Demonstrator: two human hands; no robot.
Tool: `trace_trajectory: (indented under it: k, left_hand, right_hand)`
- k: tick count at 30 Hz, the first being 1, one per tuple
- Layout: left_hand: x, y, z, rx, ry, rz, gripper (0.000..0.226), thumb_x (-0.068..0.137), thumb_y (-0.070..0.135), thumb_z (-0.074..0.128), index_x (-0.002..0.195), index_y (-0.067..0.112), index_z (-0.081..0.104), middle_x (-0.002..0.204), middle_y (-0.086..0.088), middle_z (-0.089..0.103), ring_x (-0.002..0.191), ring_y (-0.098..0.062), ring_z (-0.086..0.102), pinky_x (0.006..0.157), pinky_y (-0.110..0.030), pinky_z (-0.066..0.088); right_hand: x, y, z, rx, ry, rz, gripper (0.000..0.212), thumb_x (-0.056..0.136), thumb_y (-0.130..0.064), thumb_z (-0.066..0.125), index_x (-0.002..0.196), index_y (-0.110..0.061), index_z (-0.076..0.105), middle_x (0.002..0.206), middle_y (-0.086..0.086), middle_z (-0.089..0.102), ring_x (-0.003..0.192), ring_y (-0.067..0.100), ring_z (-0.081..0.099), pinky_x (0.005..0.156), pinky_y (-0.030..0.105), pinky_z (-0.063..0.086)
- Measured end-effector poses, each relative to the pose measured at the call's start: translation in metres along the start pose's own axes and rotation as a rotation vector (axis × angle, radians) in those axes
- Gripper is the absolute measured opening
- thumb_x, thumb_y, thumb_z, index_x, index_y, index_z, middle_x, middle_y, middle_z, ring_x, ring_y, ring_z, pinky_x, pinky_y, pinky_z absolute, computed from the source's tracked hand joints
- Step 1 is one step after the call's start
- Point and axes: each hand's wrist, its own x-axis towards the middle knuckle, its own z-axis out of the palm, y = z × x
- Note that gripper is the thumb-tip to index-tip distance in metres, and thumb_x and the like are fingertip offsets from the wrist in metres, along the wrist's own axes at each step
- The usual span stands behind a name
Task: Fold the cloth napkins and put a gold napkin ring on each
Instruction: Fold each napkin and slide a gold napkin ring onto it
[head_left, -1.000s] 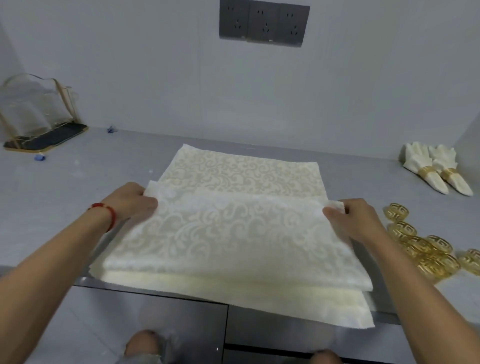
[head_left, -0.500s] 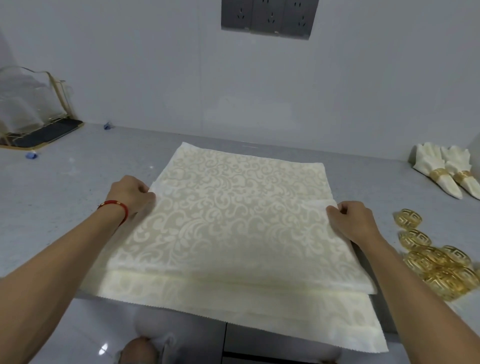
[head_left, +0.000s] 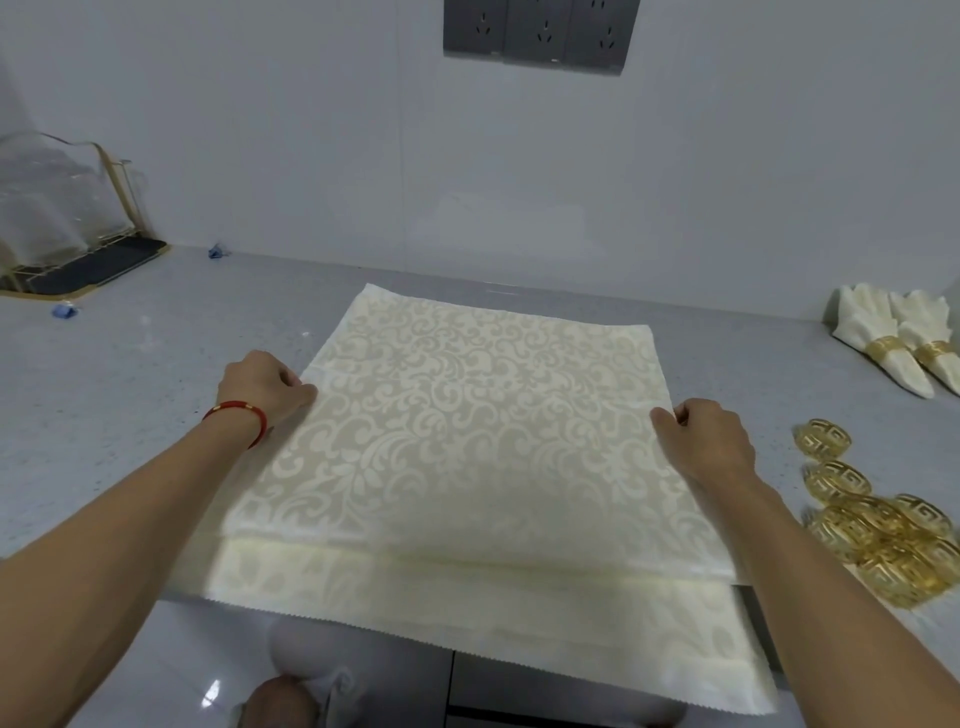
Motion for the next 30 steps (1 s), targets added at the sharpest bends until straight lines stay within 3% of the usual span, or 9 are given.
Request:
trace_trajectory:
  k: [9, 11, 13, 15, 18, 20, 24, 26, 30]
  left_hand:
    - [0.005, 0.001, 0.0, 0.064, -0.023, -0.016, 0.017, 0.082, 0.019, 0.077, 0.077, 0.004, 0.073, 0.07, -0.012, 0.063, 0.057, -0.02, 0.051, 0.05, -0.022, 0.041]
    - [0.004, 0.002, -0.002, 0.098, -0.025, -0.007, 0.026, 0.083, 0.027, 0.075, 0.076, 0.003, 0.07, 0.068, -0.013, 0.061, 0.058, -0.024, 0.052, 0.054, -0.027, 0.043]
    - [-0.005, 0.003, -0.003, 0.147, 0.016, 0.022, 0.04, 0.087, 0.037, 0.07, 0.095, -0.002, 0.067, 0.087, -0.018, 0.063, 0.072, -0.03, 0.057, 0.063, -0.035, 0.046]
    - [-0.028, 0.006, 0.0, 0.264, 0.128, 0.166, 0.045, 0.092, 0.039, 0.064, 0.115, 0.001, 0.058, 0.114, -0.023, 0.054, 0.096, -0.039, 0.055, 0.076, -0.044, 0.046]
    - [-0.089, 0.021, 0.022, 0.292, 0.194, 0.512, 0.043, 0.096, 0.045, 0.051, 0.122, 0.013, 0.062, 0.128, -0.014, 0.058, 0.118, -0.039, 0.053, 0.091, -0.05, 0.045]
    - [-0.13, 0.031, 0.044, 0.301, 0.064, 0.632, 0.059, 0.094, 0.055, 0.03, 0.136, 0.023, 0.057, 0.147, -0.01, 0.052, 0.137, -0.034, 0.045, 0.105, -0.055, 0.039]
    - [-0.163, 0.02, 0.078, 0.549, -0.209, 0.54, 0.079, 0.082, 0.062, -0.011, 0.159, 0.043, -0.002, 0.17, 0.004, -0.005, 0.156, -0.026, -0.005, 0.123, -0.057, 0.002]
    - [-0.161, 0.017, 0.079, 0.552, -0.203, 0.531, 0.079, 0.081, 0.063, -0.013, 0.158, 0.045, -0.008, 0.169, 0.006, -0.01, 0.156, -0.024, -0.011, 0.123, -0.056, -0.003]
    - [-0.159, 0.018, 0.076, 0.526, -0.23, 0.52, 0.076, 0.084, 0.069, -0.008, 0.157, 0.048, -0.008, 0.169, 0.006, -0.012, 0.155, -0.024, -0.014, 0.124, -0.053, -0.006]
  right_hand:
    - [0.0, -0.009, -0.001, -0.064, 0.014, 0.029, 0.032, 0.092, -0.031, 0.055, 0.066, -0.014, 0.047, 0.061, 0.003, 0.051, 0.052, 0.024, 0.046, 0.056, 0.032, 0.038]
    - [-0.005, -0.015, -0.006, -0.084, 0.019, -0.001, 0.029, 0.096, -0.038, 0.053, 0.085, -0.012, 0.055, 0.081, 0.008, 0.06, 0.067, 0.028, 0.055, 0.063, 0.036, 0.043]
    - [-0.018, -0.021, -0.013, -0.219, 0.08, -0.128, 0.04, 0.101, -0.044, 0.05, 0.116, -0.008, 0.055, 0.111, 0.014, 0.06, 0.096, 0.033, 0.057, 0.076, 0.042, 0.045]
    - [-0.047, -0.035, -0.015, -0.258, 0.123, -0.296, 0.047, 0.102, -0.048, 0.05, 0.13, -0.01, 0.053, 0.127, 0.014, 0.055, 0.114, 0.034, 0.052, 0.09, 0.047, 0.043]
    - [-0.109, -0.07, -0.008, -0.008, -0.045, -0.455, 0.046, 0.102, -0.05, 0.048, 0.135, -0.019, 0.053, 0.137, 0.003, 0.053, 0.125, 0.026, 0.049, 0.101, 0.044, 0.037]
    - [-0.145, -0.087, 0.008, 0.025, -0.184, -0.559, 0.057, 0.103, -0.056, 0.038, 0.146, -0.02, 0.047, 0.152, 0.001, 0.045, 0.14, 0.022, 0.041, 0.113, 0.042, 0.031]
    - [-0.169, -0.076, 0.029, -0.213, -0.407, -0.591, 0.079, 0.101, -0.068, 0.01, 0.166, -0.023, 0.002, 0.172, 0.0, -0.01, 0.158, 0.017, -0.012, 0.129, 0.043, -0.005]
    - [-0.163, -0.054, 0.022, -0.287, -0.394, -0.505, 0.091, 0.087, -0.074, -0.006, 0.164, -0.025, -0.009, 0.17, 0.0, -0.02, 0.156, 0.016, -0.021, 0.127, 0.043, -0.011]
    - [-0.147, -0.007, 0.004, -0.302, -0.343, -0.268, 0.081, 0.099, -0.068, 0.003, 0.163, -0.021, -0.015, 0.169, 0.004, -0.023, 0.155, 0.018, -0.024, 0.127, 0.043, -0.012]
